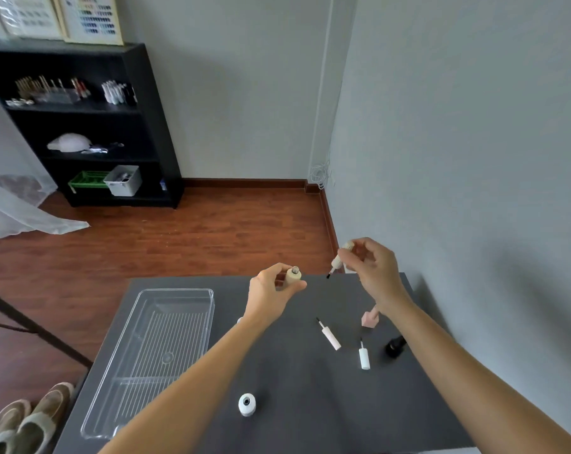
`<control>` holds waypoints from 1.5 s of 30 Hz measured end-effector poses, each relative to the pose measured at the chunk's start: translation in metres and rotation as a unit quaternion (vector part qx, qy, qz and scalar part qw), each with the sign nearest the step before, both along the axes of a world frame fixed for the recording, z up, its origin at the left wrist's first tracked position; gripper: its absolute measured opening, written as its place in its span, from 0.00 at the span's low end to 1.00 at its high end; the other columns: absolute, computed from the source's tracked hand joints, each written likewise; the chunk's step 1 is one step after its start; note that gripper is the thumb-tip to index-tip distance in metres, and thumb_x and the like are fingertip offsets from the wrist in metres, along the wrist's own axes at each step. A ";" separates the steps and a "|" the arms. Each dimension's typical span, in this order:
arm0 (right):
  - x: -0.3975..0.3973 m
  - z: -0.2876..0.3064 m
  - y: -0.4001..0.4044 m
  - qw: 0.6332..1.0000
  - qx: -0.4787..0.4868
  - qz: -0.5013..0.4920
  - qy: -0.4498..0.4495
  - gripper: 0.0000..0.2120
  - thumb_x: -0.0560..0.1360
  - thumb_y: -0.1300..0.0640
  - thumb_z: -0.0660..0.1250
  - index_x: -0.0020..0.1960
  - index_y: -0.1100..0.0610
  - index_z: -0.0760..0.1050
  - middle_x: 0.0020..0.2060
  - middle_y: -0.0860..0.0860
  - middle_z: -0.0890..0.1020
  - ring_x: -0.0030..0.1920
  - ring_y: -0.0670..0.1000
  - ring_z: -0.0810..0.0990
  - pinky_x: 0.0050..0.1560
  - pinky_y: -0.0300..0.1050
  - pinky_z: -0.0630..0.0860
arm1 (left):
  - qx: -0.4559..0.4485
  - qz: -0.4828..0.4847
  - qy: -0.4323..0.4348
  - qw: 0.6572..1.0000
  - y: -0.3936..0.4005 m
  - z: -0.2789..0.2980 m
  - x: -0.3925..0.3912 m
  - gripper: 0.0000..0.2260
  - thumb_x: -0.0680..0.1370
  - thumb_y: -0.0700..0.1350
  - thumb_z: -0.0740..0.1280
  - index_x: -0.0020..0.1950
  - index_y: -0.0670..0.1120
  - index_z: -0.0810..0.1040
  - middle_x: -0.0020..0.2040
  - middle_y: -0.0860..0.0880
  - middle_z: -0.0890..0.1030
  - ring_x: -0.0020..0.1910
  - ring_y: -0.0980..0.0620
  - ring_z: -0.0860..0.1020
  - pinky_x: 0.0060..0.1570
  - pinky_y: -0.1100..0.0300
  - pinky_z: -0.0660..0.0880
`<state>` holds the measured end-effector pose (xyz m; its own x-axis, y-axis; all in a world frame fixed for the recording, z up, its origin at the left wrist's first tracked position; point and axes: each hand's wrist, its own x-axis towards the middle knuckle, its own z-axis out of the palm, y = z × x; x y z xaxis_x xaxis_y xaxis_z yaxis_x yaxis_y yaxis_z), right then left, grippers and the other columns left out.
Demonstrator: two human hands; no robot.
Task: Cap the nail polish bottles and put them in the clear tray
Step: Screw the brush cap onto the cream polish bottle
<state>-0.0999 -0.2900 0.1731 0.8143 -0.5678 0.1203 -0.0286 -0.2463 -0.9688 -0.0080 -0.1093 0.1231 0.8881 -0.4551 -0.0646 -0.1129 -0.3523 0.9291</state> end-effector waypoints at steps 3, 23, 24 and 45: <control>0.015 0.031 0.003 0.999 -0.014 0.007 -0.045 0.03 0.73 0.56 0.71 0.44 0.55 0.80 0.37 0.51 0.86 0.42 0.50 0.86 0.51 0.49 0.82 | -0.022 0.008 -0.011 1.000 -0.007 0.019 0.004 0.10 0.69 0.51 0.77 0.48 0.51 0.83 0.39 0.55 0.83 0.37 0.59 0.79 0.36 0.75 0.72; 0.048 0.065 0.025 0.985 -0.160 0.055 -0.036 0.08 0.75 0.59 0.71 0.53 0.58 0.80 0.43 0.51 0.87 0.45 0.48 0.86 0.53 0.47 0.82 | -0.052 0.002 -0.034 0.998 -0.019 0.051 0.013 0.12 0.67 0.53 0.79 0.47 0.51 0.83 0.40 0.53 0.84 0.41 0.52 0.82 0.38 0.65 0.77; 0.048 0.064 0.025 0.984 -0.165 0.060 -0.030 0.09 0.75 0.58 0.71 0.55 0.58 0.80 0.44 0.51 0.87 0.46 0.48 0.86 0.54 0.46 0.81 | -0.054 0.002 -0.033 0.998 -0.020 0.052 0.013 0.12 0.67 0.53 0.79 0.47 0.51 0.83 0.40 0.53 0.84 0.41 0.51 0.83 0.38 0.64 0.78; 0.053 0.062 0.010 0.972 -0.190 0.139 0.000 0.09 0.76 0.63 0.68 0.55 0.54 0.81 0.48 0.48 0.86 0.47 0.41 0.85 0.51 0.39 0.81 | -0.059 -0.008 -0.036 0.998 -0.026 0.050 0.016 0.13 0.68 0.53 0.78 0.48 0.51 0.83 0.41 0.52 0.85 0.41 0.52 0.83 0.42 0.62 0.80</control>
<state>-0.0471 -0.2799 0.2353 0.9301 -0.2394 0.2786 0.0911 -0.5842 -0.8064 0.0083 -0.1357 0.1732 0.8815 -0.4691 0.0534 -0.1846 -0.2382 0.9535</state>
